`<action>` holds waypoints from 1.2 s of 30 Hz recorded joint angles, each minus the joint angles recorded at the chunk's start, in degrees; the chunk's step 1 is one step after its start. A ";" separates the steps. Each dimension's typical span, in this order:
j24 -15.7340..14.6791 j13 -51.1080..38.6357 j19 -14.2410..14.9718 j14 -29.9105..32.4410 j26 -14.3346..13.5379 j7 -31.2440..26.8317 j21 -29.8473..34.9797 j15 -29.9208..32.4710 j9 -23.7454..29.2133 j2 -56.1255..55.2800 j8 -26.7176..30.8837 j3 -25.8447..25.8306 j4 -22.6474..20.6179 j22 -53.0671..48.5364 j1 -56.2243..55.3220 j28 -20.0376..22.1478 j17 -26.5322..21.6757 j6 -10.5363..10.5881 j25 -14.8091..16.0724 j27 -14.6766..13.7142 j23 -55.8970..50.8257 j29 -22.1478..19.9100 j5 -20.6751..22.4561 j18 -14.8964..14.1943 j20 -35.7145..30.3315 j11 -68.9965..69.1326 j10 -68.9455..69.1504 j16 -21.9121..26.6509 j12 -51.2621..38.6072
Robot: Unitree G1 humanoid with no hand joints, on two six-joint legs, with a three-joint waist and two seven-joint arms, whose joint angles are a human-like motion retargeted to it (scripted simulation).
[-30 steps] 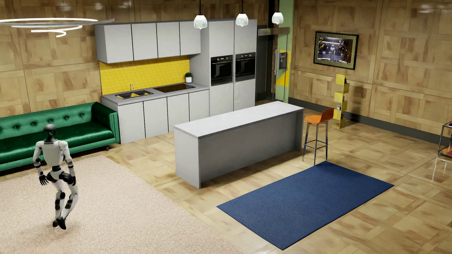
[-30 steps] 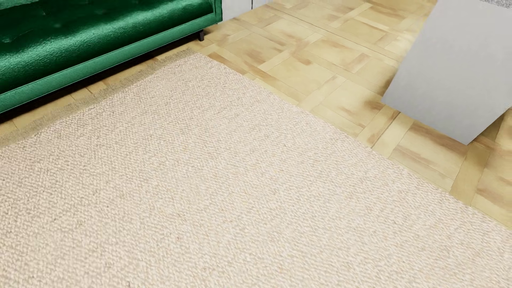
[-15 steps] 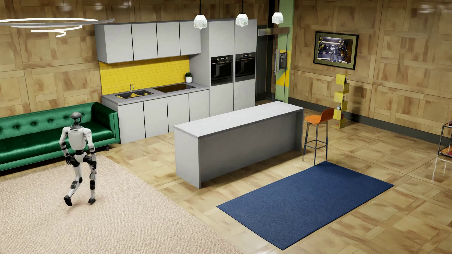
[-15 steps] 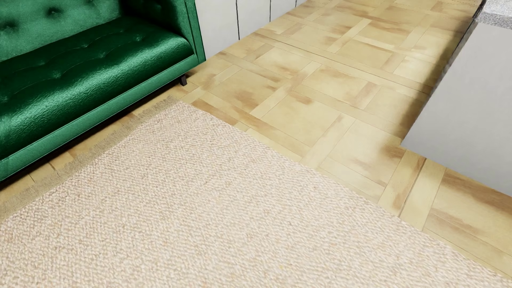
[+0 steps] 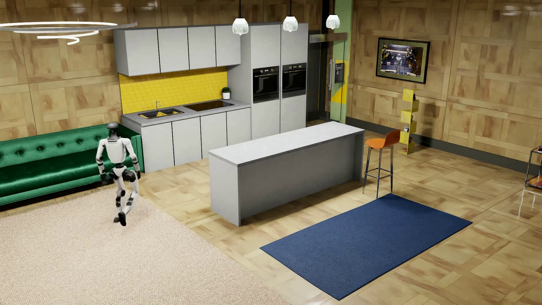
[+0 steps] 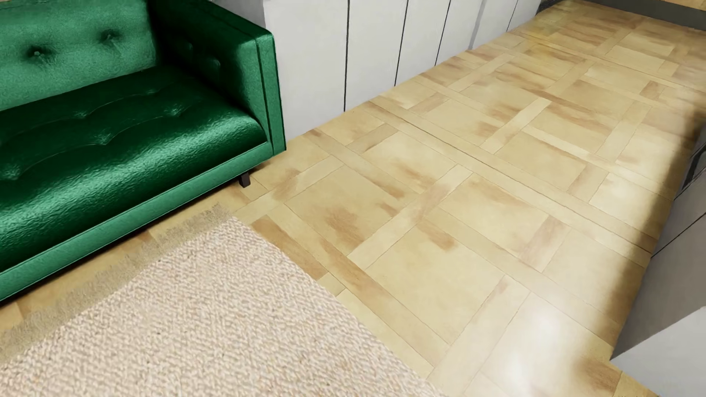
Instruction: Approach the shelves
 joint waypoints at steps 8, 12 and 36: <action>0.00 8.73 0.00 -4.26 0.00 0.00 6.15 -5.27 -0.03 -19.69 0.00 -15.06 1.75 -14.94 26.41 0.00 -2.20 4.28 0.00 0.00 5.24 0.00 3.88 0.00 7.76 -51.31 -9.58 3.32 -4.76; 0.00 9.92 0.00 8.20 0.00 0.00 6.25 2.02 -0.07 -11.44 0.00 -10.33 7.85 -8.79 10.58 0.00 -2.49 8.38 0.00 0.00 6.00 0.00 11.36 0.00 8.02 -43.72 31.80 1.84 -1.48; 0.00 14.88 0.00 0.27 0.00 0.00 4.24 7.44 -1.11 -35.31 0.00 -25.26 12.79 -13.39 33.38 0.00 -2.75 4.87 0.00 0.00 10.05 0.00 -4.51 0.00 4.36 -45.22 -7.85 4.75 -0.90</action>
